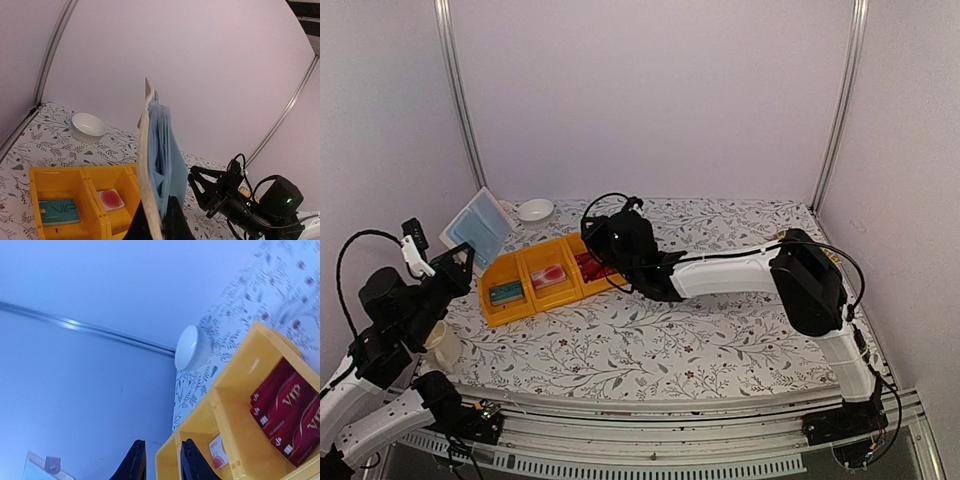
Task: Take the credit cards out of the card holder
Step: Place the credit card in the card box, then pass from the left arm to the right
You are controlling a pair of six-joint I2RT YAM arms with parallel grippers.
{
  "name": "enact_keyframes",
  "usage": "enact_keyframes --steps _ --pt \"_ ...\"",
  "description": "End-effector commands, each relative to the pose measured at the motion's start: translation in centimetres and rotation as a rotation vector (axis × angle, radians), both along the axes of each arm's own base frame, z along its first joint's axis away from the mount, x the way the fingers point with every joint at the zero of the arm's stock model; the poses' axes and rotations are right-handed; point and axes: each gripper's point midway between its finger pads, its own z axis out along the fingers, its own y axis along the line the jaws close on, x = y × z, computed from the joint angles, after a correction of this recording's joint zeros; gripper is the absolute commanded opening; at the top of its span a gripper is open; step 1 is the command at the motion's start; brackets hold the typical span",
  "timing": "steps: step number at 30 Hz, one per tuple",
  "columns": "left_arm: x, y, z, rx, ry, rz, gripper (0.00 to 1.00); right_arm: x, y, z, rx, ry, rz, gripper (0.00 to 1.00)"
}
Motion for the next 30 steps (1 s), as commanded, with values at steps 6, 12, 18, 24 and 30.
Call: enact_keyframes --steps 6,12,18,24,30 --pt "-2.6 -7.3 4.6 0.030 -0.243 -0.435 0.00 -12.7 -2.3 22.9 -0.396 -1.094 0.463 0.40" --pt "-5.8 -12.0 6.3 0.091 -0.328 -0.760 0.00 -17.6 -2.6 21.4 -0.573 -1.073 0.857 0.47" --pt "-7.5 -14.4 6.5 0.094 -0.333 -0.944 0.00 -19.7 -5.1 20.0 -0.702 -1.030 0.988 0.65" --pt "-8.0 -16.0 5.7 0.091 -0.298 -1.053 0.00 -20.6 -8.1 19.2 -0.752 -1.018 0.950 0.69" --pt "-7.8 -17.2 5.5 0.074 -0.274 -1.099 0.00 -23.1 -8.8 18.0 -0.669 -1.067 1.037 0.67"
